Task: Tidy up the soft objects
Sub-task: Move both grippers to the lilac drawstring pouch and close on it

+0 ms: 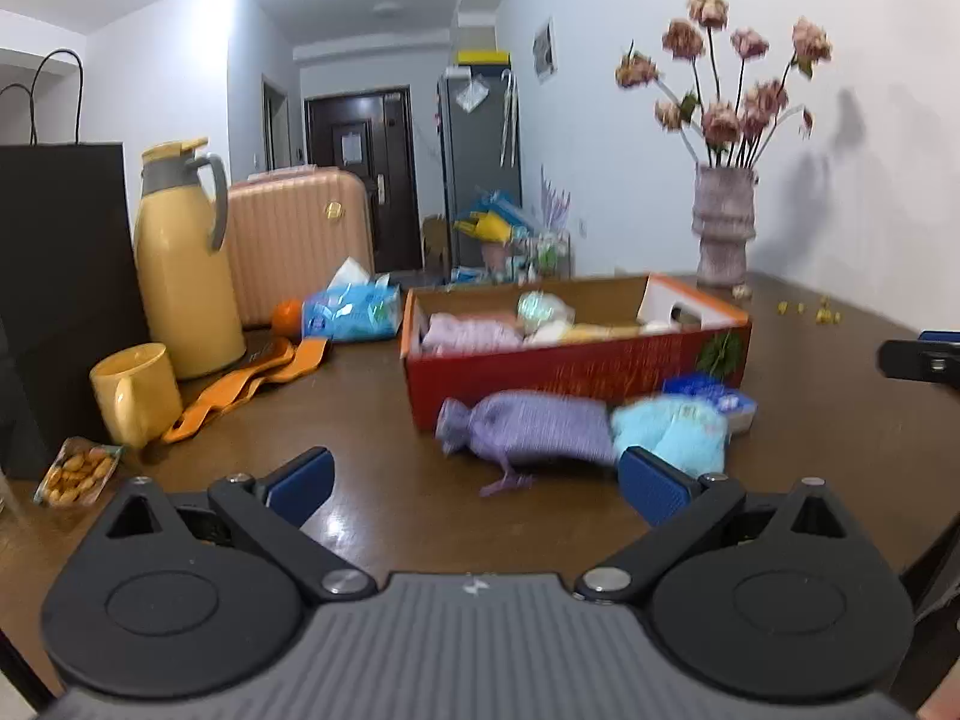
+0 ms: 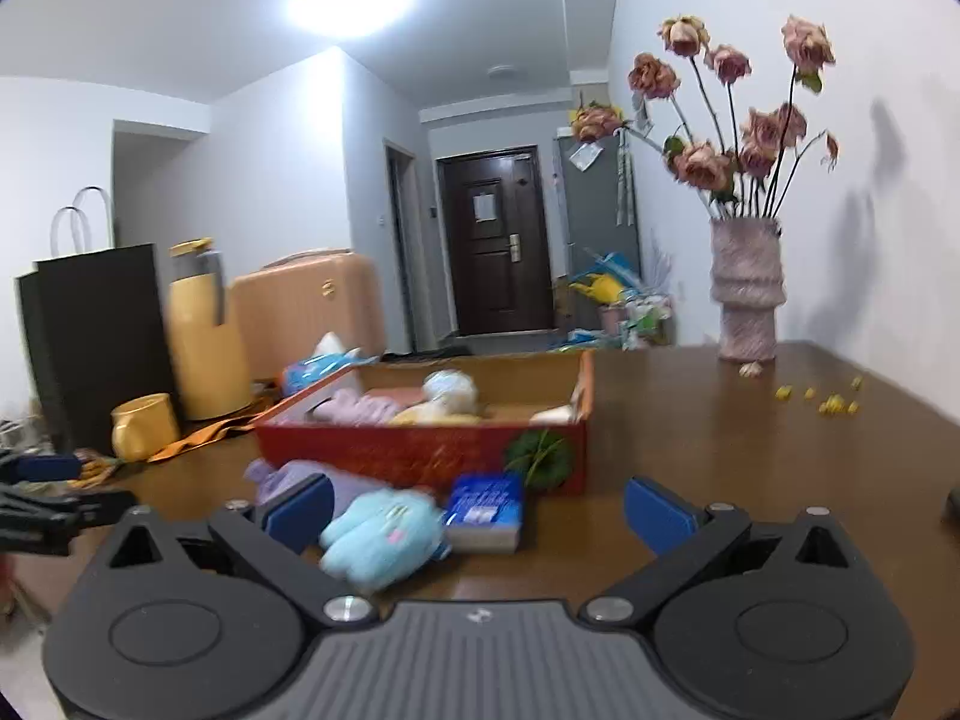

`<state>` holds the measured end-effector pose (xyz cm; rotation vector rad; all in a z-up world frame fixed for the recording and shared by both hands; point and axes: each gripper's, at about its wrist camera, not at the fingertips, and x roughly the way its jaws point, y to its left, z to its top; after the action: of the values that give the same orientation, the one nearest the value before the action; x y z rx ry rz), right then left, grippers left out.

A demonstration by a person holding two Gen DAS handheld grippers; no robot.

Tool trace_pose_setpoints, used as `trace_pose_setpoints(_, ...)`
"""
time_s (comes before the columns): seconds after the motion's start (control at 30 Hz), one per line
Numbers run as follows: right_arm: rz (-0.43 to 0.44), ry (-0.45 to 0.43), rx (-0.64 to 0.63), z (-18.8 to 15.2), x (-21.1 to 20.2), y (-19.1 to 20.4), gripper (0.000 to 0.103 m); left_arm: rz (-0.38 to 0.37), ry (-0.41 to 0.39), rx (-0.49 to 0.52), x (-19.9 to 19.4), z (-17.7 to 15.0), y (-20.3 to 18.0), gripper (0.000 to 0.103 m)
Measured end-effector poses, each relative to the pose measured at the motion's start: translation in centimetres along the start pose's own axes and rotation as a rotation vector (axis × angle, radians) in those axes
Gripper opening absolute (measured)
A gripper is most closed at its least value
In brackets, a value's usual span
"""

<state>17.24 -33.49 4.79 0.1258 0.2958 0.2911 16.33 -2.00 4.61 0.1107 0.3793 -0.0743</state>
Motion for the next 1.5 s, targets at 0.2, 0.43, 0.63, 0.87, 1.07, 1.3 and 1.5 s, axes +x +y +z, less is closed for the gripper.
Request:
trace_pose_setpoints(0.2, 0.073, -0.03, -0.028, -0.8, -0.7, 2.1, 0.103, 0.075, 0.039, -0.061, 1.7, 0.2, 0.6, 0.103)
trace_pose_setpoints(0.43, 0.133, 0.058, -0.033, -1.4, 2.2, 4.1, 0.088, 0.055, 0.11, -0.146, 4.2, -0.3, 1.8, 0.102)
trace_pose_setpoints(0.63, 0.158, 0.122, -0.008, -0.7, 6.3, 5.1, 0.073, 0.057, 0.146, -0.204, 7.6, 0.2, 2.9, 0.09)
trace_pose_setpoints(0.87, 0.328, 0.235, 0.172, -1.0, 12.7, 6.5, 0.062, -0.042, 0.133, -0.293, 13.4, 2.5, 5.0, 0.073)
trace_pose_setpoints(1.07, 0.284, 0.292, 0.241, -1.6, 16.7, 7.5, 0.062, -0.136, 0.21, -0.322, 17.8, 1.8, 6.1, 0.018)
trace_pose_setpoints(1.3, 0.24, 0.296, 0.233, -1.4, 18.0, 7.9, 0.062, -0.175, 0.195, -0.279, 14.3, -0.2, 7.2, 0.012)
trace_pose_setpoints(1.5, 0.291, 0.326, 0.189, -1.6, 18.5, 10.5, 0.062, -0.144, 0.189, -0.32, 9.6, -2.3, 9.1, 0.012)
